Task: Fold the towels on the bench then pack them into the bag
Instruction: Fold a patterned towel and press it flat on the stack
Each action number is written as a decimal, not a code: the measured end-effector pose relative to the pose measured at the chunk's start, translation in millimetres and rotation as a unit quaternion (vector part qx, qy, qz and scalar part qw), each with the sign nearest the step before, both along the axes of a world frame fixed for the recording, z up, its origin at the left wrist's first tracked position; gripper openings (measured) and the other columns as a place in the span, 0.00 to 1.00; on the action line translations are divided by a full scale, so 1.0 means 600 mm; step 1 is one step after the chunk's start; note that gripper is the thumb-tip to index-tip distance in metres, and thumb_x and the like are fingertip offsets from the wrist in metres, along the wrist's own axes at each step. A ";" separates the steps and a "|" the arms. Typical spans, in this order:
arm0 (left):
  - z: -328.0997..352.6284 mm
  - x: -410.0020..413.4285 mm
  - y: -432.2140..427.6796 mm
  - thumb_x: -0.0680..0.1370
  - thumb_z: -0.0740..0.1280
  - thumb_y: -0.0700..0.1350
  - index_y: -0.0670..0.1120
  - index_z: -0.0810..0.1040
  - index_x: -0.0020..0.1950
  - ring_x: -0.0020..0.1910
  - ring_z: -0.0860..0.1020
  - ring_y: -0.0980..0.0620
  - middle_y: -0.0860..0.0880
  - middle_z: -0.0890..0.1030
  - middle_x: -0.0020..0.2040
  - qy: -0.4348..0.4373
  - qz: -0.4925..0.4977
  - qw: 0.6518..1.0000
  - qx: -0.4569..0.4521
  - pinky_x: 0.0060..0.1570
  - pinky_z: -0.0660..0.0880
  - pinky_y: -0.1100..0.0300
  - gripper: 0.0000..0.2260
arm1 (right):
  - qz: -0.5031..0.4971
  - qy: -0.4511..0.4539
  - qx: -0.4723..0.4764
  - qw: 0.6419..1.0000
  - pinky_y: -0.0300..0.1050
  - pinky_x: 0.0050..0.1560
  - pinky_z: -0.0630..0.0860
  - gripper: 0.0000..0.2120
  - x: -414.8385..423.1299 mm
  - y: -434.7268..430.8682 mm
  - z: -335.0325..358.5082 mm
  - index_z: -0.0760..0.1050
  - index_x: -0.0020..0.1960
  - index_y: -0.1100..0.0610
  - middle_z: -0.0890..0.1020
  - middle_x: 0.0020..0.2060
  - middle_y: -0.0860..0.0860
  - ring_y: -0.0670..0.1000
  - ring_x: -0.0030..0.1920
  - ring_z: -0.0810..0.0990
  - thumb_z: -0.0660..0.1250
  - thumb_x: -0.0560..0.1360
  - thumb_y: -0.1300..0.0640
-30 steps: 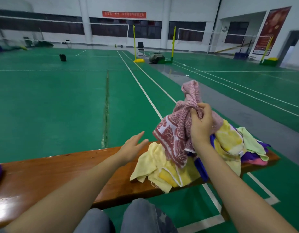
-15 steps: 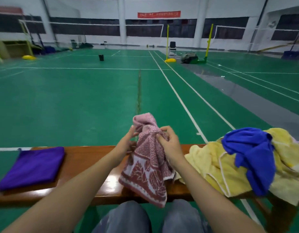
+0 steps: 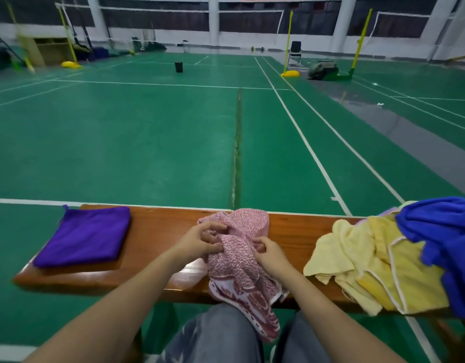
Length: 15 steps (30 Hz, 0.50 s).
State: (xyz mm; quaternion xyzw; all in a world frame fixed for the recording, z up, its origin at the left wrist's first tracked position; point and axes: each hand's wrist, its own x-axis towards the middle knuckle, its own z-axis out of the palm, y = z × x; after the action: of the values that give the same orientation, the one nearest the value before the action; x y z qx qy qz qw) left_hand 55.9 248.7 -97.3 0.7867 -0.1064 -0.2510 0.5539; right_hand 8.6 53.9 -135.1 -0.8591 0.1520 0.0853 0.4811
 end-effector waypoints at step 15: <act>0.016 0.042 0.089 0.73 0.65 0.28 0.42 0.82 0.48 0.37 0.80 0.50 0.40 0.83 0.44 -0.051 0.000 0.997 0.064 0.36 0.78 0.63 0.12 | -0.254 -0.174 0.007 0.951 0.42 0.36 0.69 0.04 0.059 -0.075 0.067 0.71 0.47 0.60 0.75 0.42 0.55 0.48 0.36 0.71 0.59 0.79 0.60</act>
State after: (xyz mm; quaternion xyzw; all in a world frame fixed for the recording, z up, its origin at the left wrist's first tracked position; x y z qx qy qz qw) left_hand 80.9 302.1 -87.9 0.8323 -0.1183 -0.2174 0.4960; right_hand 44.0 8.7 -94.9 -0.7904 0.2781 -0.1897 0.5118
